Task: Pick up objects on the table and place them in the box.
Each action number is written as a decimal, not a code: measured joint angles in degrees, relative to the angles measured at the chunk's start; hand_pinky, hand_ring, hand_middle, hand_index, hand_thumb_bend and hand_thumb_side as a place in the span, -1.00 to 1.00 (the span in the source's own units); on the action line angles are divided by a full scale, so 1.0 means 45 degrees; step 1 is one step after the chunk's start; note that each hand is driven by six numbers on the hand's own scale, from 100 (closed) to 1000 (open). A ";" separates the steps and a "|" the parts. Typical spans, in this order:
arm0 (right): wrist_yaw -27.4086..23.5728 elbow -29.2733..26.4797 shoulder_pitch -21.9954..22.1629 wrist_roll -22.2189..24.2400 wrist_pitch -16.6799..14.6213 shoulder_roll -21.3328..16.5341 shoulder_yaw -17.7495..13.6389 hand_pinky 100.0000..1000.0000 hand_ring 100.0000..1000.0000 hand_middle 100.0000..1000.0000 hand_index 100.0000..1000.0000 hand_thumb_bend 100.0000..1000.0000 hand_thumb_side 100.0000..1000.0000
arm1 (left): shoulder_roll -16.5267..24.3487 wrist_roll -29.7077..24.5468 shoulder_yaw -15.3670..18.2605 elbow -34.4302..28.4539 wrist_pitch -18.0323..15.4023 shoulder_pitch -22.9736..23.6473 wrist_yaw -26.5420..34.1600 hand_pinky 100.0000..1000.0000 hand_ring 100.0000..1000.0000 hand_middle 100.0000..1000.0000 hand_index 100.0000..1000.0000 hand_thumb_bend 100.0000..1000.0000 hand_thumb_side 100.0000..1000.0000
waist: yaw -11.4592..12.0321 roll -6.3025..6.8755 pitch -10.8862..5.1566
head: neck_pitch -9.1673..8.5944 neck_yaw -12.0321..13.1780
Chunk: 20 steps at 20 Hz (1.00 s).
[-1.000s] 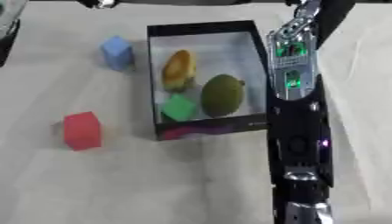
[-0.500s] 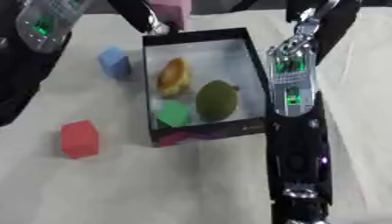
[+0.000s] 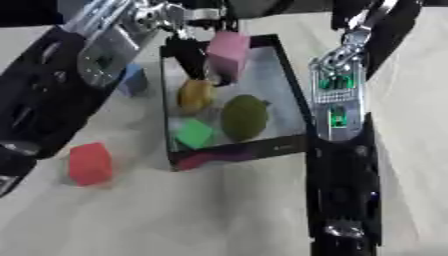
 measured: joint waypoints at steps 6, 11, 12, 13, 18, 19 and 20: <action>0.0000 -0.0077 0.0131 0.0041 -0.0048 0.0001 0.0074 0.59 0.41 0.42 0.60 -1.00 0.40 | -0.0234 0.0196 -0.0126 0.1120 -0.0964 0.0405 -0.1020 0.58 0.55 0.44 0.40 0.00 -0.42 | 0.0026 0.0095 0.0000 | 0.0100 0.0129; -0.0007 -0.0086 0.0228 0.0039 -0.0057 0.0002 0.0080 0.59 0.41 0.42 0.60 -1.00 0.41 | -0.0415 0.0038 -0.0018 0.1696 -0.1358 0.0485 -0.1535 0.68 0.69 0.60 0.80 0.47 -0.28 | 0.0058 0.0096 0.0000 | 0.0130 0.0185; -0.0008 -0.0086 0.0228 0.0039 -0.0057 0.0002 0.0080 0.59 0.41 0.42 0.60 -1.00 0.41 | -0.0428 0.0048 0.0043 0.1718 -0.1387 0.0494 -0.1622 0.69 0.70 0.61 0.82 0.55 -0.28 | 0.0086 0.0096 0.0000 | 0.0166 0.0180; -0.0009 -0.0086 0.0228 0.0038 -0.0056 0.0002 0.0080 0.59 0.41 0.42 0.60 -1.00 0.41 | -0.0444 0.0067 0.0099 0.1719 -0.1406 0.0498 -0.1695 0.71 0.72 0.60 0.80 0.70 -0.26 | 0.0122 0.0096 0.0000 | 0.0210 0.0171; -0.0051 -0.0082 0.0232 0.0039 -0.0037 0.0005 0.0080 0.60 0.41 0.43 0.60 -1.00 0.42 | -0.0441 0.0132 0.0445 0.1466 -0.1365 0.0499 -0.1873 0.72 0.74 0.64 0.86 0.81 -0.13 | 0.0220 0.0096 0.0000 | 0.0221 0.0034; -0.0055 -0.0080 0.0234 0.0037 -0.0035 0.0008 0.0081 0.60 0.41 0.43 0.60 -1.00 0.42 | -0.0438 0.0177 0.0540 0.1319 -0.1312 0.0499 -0.1841 0.70 0.74 0.63 0.87 0.77 -0.13 | 0.0226 0.0096 0.0000 | 0.0221 0.0001; -0.0060 -0.0079 0.0236 0.0033 -0.0030 0.0008 0.0081 0.60 0.41 0.43 0.60 -1.00 0.42 | -0.0436 0.0237 0.0652 0.1121 -0.1237 0.0503 -0.1776 0.69 0.73 0.63 0.86 0.71 -0.14 | 0.0244 0.0096 0.0000 | 0.0222 -0.0032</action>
